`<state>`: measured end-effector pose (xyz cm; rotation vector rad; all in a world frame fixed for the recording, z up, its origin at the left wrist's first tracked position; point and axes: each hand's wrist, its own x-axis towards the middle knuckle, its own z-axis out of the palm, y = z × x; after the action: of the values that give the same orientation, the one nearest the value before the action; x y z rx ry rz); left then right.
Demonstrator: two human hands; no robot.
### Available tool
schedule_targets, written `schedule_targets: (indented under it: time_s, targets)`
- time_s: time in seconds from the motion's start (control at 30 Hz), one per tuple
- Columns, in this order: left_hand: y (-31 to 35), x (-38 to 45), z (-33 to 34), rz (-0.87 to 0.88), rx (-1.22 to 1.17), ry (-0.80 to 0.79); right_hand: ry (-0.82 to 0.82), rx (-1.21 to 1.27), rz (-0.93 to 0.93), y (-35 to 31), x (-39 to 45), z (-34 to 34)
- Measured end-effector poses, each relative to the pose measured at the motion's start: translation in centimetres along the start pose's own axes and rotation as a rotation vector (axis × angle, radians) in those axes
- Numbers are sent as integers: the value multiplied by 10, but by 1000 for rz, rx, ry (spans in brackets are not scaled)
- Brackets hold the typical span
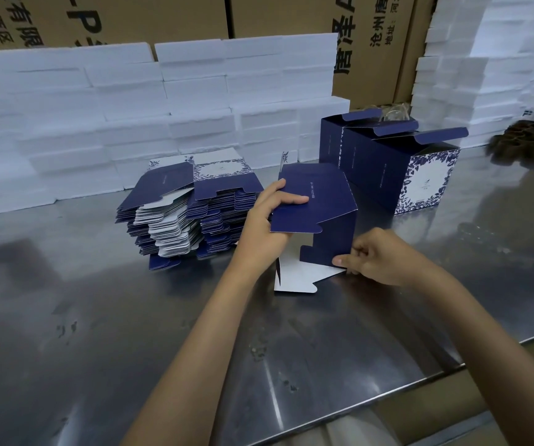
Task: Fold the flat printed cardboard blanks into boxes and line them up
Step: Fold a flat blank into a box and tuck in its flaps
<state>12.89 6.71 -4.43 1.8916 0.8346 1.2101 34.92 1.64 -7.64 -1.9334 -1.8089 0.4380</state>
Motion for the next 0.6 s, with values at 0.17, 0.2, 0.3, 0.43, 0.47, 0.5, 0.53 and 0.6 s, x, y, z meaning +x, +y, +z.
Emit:
schedule_targets:
  time_s: [0.17,0.2,0.3,0.43,0.47,0.5,0.53,0.6]
  targets:
    - [-1,1,0,-4,-16,-2,-15,-15,12,-4,3,-6]
    - [-1,1,0,-5,-19,-4,6,-9,19,-5,3,-8]
    - [-1,2,-1,-11,-24,-7,60,22,8,-7,1,-7]
    - [-1,1,0,-14,-34,-9,52,-7,18,-12,1,-10]
    - [-2,0,0,-12,-36,-8,72,-31,20,-14,1,-12]
    - [-2,0,0,-10,-35,-9,105,-43,15,-15,2,-14]
    - [-2,0,0,-10,-30,-11,135,-39,6,-15,2,-15]
    - [-3,1,0,-12,-13,-12,147,-27,-6,-16,3,-15]
